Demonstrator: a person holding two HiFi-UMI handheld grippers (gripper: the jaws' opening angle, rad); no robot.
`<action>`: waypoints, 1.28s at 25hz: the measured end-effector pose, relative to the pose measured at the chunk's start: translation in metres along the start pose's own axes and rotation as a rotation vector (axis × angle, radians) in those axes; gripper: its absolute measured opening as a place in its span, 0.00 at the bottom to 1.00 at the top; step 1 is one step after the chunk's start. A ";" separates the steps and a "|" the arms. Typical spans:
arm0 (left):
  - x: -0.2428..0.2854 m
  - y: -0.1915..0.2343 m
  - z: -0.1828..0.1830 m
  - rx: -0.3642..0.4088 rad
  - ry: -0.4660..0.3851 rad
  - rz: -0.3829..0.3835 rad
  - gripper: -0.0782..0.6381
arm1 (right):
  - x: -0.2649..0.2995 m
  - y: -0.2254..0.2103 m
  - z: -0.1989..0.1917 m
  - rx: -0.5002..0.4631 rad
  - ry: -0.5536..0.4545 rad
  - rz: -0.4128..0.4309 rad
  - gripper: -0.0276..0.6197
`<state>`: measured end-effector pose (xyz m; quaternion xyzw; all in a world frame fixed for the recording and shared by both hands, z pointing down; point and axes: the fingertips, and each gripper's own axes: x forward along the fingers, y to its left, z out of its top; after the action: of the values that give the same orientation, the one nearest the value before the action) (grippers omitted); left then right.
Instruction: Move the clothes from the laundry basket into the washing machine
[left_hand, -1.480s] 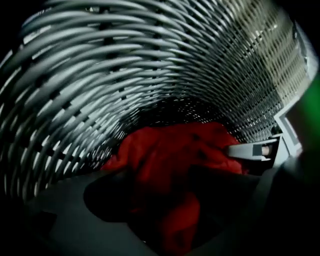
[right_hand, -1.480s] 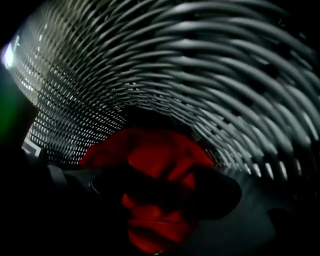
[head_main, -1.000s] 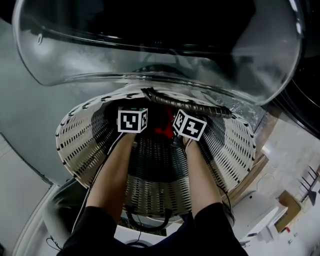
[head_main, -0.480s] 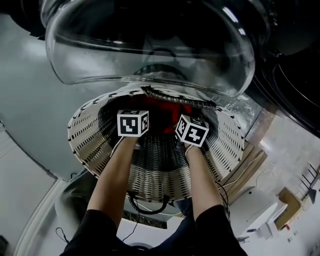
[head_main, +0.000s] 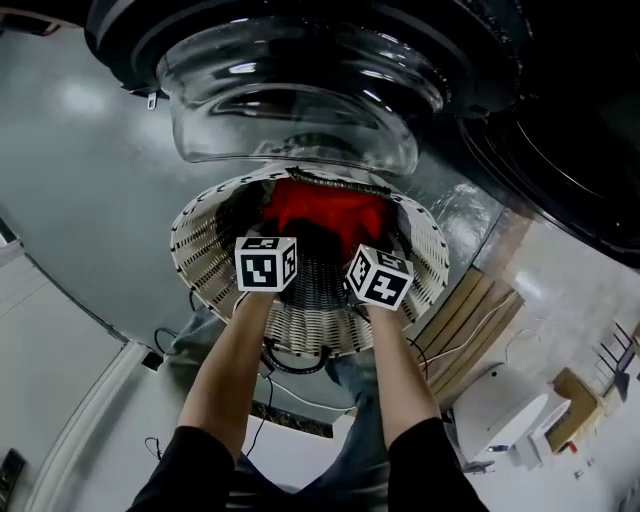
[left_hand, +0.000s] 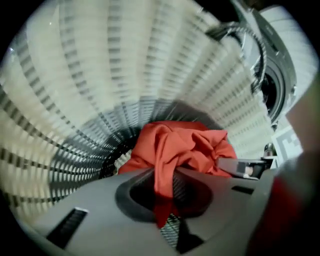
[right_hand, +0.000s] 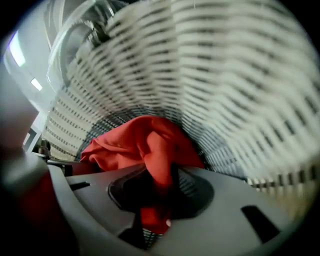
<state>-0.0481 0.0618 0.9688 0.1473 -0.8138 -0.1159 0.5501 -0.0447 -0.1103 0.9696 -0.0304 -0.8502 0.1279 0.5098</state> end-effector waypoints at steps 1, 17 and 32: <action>-0.008 -0.004 0.002 -0.004 -0.005 -0.006 0.19 | -0.009 0.003 0.002 0.003 -0.005 0.002 0.20; -0.156 -0.076 0.058 0.035 -0.124 -0.084 0.19 | -0.170 0.030 0.063 0.003 -0.118 0.045 0.20; -0.297 -0.171 0.101 0.034 -0.284 -0.102 0.19 | -0.325 0.034 0.135 -0.037 -0.269 0.116 0.19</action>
<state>-0.0182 0.0142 0.6157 0.1799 -0.8767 -0.1497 0.4203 -0.0103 -0.1621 0.6218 -0.0715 -0.9098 0.1441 0.3825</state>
